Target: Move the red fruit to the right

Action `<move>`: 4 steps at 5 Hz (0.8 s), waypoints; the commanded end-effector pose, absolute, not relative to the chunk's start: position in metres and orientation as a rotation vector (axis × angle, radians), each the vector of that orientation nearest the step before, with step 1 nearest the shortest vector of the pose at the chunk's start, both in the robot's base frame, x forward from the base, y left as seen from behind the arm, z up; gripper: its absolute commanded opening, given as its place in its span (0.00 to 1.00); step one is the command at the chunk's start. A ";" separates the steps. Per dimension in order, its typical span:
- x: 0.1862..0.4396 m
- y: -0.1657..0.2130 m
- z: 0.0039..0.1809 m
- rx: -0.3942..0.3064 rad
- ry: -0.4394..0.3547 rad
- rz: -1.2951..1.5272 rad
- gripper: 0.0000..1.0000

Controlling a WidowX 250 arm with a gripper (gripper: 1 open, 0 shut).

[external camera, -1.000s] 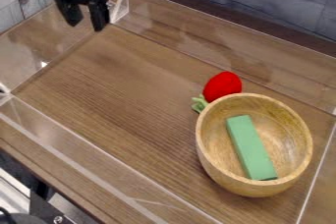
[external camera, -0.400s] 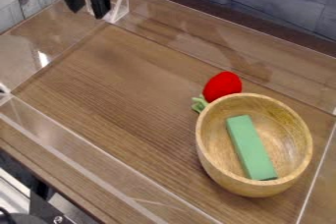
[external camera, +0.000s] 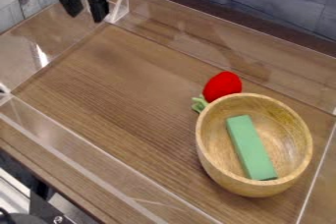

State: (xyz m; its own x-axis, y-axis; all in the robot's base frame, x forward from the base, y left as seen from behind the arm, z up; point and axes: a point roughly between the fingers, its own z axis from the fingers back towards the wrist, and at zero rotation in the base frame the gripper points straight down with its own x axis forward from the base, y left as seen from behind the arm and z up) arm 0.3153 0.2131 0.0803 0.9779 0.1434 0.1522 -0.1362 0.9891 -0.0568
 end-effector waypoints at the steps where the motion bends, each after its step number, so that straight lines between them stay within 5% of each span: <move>1: 0.330 0.214 0.085 -0.017 -0.208 0.124 1.00; 2: 0.338 0.215 0.077 -0.007 -0.215 0.095 1.00; 4: 0.329 0.218 0.126 0.011 -0.221 0.103 1.00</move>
